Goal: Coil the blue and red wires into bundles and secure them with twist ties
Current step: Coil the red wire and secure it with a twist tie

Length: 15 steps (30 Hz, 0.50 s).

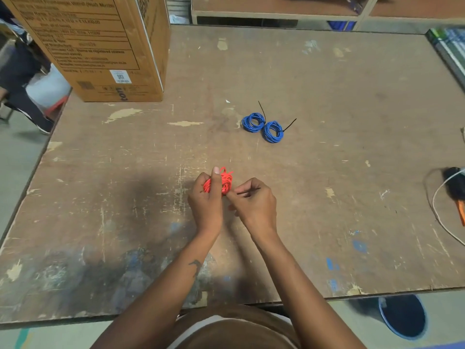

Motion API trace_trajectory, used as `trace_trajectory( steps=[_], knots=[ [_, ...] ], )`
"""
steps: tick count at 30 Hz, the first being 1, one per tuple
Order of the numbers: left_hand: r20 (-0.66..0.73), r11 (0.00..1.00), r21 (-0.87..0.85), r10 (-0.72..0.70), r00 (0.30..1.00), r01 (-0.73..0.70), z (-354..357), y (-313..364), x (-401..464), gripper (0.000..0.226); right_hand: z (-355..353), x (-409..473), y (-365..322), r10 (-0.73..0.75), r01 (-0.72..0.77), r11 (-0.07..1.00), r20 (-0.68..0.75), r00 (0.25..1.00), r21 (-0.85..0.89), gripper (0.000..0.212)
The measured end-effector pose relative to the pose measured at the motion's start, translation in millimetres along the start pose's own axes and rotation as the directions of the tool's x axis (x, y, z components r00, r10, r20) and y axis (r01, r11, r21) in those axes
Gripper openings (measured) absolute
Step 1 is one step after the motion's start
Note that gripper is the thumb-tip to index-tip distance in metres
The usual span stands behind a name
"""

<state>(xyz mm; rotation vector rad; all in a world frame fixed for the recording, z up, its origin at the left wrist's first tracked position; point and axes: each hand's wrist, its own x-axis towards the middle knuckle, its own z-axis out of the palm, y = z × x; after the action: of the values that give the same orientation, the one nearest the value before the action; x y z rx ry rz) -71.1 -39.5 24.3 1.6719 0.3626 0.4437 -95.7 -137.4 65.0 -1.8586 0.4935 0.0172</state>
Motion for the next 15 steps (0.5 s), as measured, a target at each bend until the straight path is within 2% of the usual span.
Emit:
trace_trajectory(
  steps=[4, 8, 11, 15],
  knots=[
    [-0.012, 0.998, 0.025, 0.052, 0.999, -0.052, 3.5, 9.9, -10.7, 0.054, -7.2, -1.9, 1.0, -0.017, 0.017, 0.999, 0.002, 1.0, -0.043, 0.025],
    [0.05, 0.986, 0.094, 0.137, 0.989, -0.141, 2.7, 4.6, -14.8, 0.056, -16.3, 2.0, 1.4, 0.013, -0.011, 0.998, 0.037, 0.999, -0.054, 0.026],
    [0.093, 0.962, 0.14, 0.221, 0.971, -0.233, 1.7, 7.3, -21.4, 0.055, -24.2, 2.0, -1.1, 0.105, -0.118, 0.982, 0.095, 0.99, 0.149, 0.023],
    [0.073, 0.944, 0.173, 0.273, 0.959, -0.281, 0.5, 12.3, -27.3, 0.053, -33.9, 0.5, -1.9, 0.183, -0.244, 0.852, 0.174, 0.968, 0.462, 0.025]
  ],
)
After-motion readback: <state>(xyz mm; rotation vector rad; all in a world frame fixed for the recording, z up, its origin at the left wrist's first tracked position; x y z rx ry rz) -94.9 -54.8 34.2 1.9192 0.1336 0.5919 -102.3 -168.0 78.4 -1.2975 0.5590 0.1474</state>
